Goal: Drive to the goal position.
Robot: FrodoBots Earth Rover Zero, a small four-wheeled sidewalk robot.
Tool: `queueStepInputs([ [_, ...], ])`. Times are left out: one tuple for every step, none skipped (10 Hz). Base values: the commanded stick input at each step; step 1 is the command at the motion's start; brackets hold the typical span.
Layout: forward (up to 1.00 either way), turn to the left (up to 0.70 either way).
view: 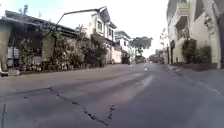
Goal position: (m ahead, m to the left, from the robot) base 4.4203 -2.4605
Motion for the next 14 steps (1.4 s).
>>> queueStepInputs([
  [0.0, -0.02],
  [0.03, -0.94],
  [0.19, -0.66],
  [1.0, -0.4],
  [1.0, -0.4],
  [1.0, -0.4],
  [1.0, -0.4],
  [1.0, -0.33],
  [1.0, 0.0],
  [1.0, 0.0],
  [1.0, 0.0],
  [1.0, 0.0],
  [1.0, 0.0],
  [1.0, 0.0],
])
